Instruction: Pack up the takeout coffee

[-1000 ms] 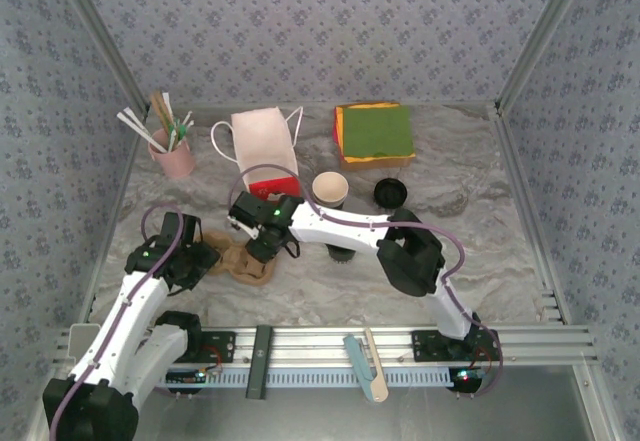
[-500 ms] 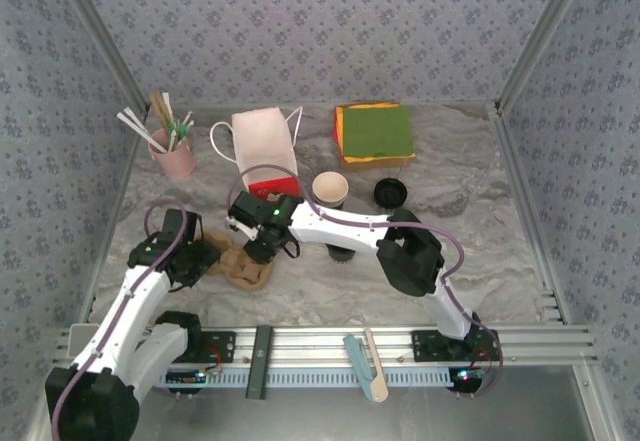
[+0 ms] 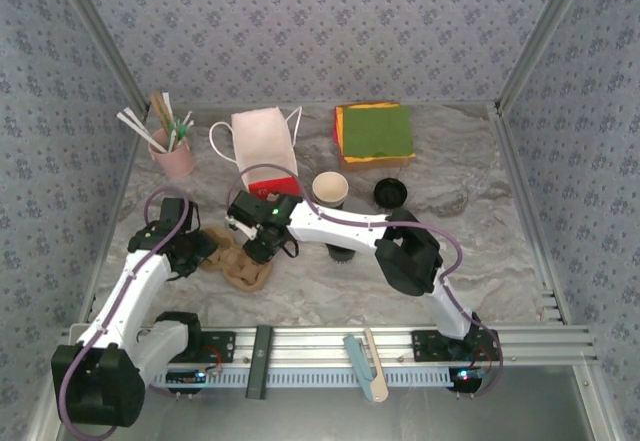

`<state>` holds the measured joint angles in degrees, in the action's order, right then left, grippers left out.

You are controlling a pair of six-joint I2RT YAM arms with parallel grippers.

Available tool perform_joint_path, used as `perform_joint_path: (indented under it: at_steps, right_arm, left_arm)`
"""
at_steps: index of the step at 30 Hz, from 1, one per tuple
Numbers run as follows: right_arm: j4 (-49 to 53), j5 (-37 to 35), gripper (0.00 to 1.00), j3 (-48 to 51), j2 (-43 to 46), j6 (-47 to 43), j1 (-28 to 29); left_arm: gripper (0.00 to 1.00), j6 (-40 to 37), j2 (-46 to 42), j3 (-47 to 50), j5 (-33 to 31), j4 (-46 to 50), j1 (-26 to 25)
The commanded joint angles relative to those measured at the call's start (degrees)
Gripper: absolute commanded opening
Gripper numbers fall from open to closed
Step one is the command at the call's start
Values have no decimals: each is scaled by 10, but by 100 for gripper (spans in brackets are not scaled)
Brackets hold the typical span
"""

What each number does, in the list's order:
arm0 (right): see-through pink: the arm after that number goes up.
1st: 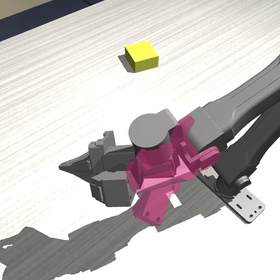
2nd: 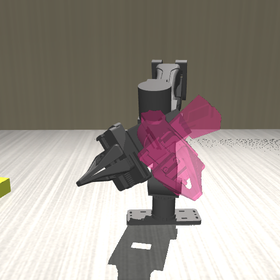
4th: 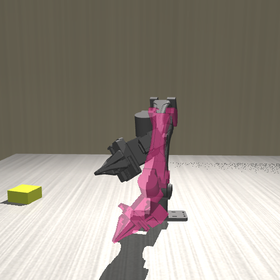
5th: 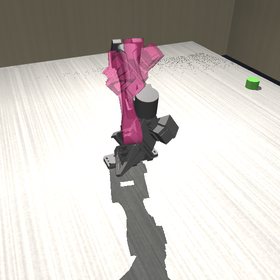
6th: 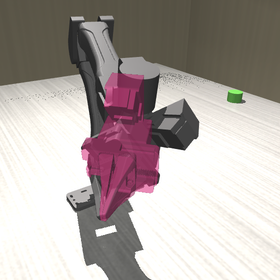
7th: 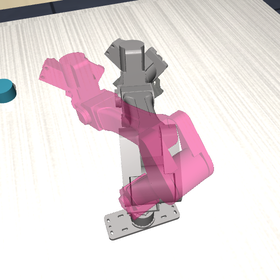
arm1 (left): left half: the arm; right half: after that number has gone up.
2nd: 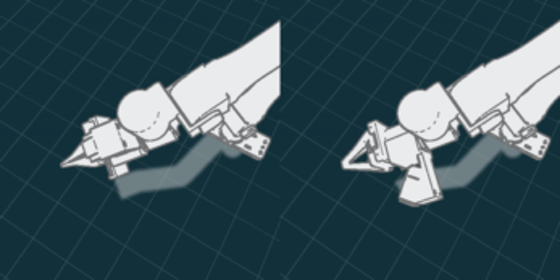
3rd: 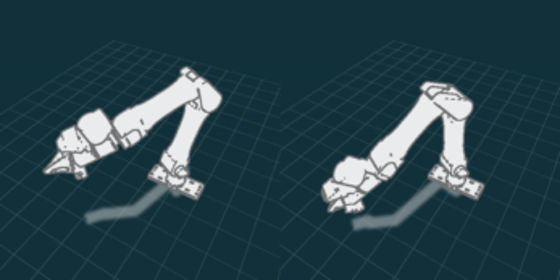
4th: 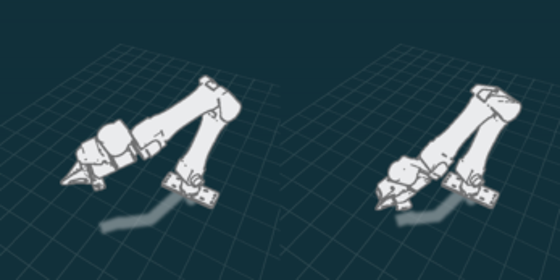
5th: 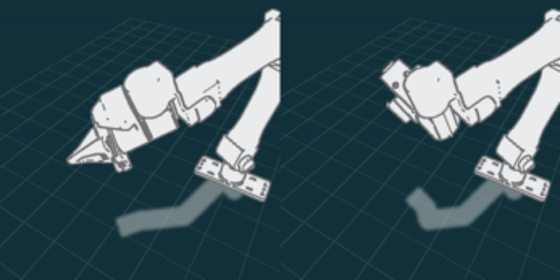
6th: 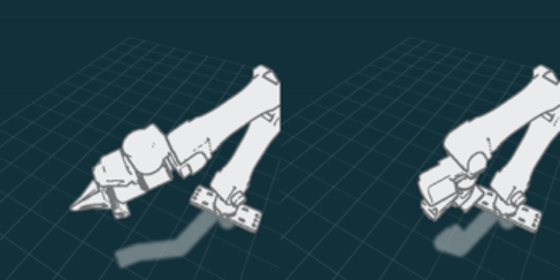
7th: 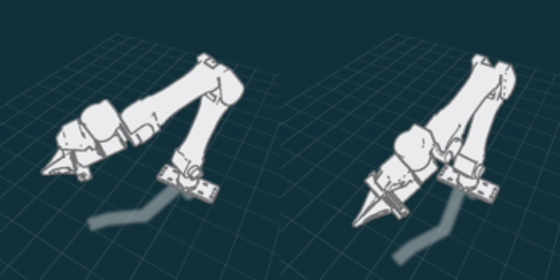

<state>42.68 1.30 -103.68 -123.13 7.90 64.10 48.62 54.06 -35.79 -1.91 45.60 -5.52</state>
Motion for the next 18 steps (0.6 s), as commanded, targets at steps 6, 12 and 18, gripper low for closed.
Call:
perform_joint_path:
  at_steps: [6,12,18]
  right_arm:
    - [18,-2,22,-8,-9,8,1]
    - [22,-8,18,-9,1,8,2]
    - [26,-13,12,-12,16,12,2]
  left_arm:
    - [53,-11,-9,-22,10,-3,4]
    - [54,1,-19,-42,26,23,4]
    - [54,28,-58,-48,60,49,3]
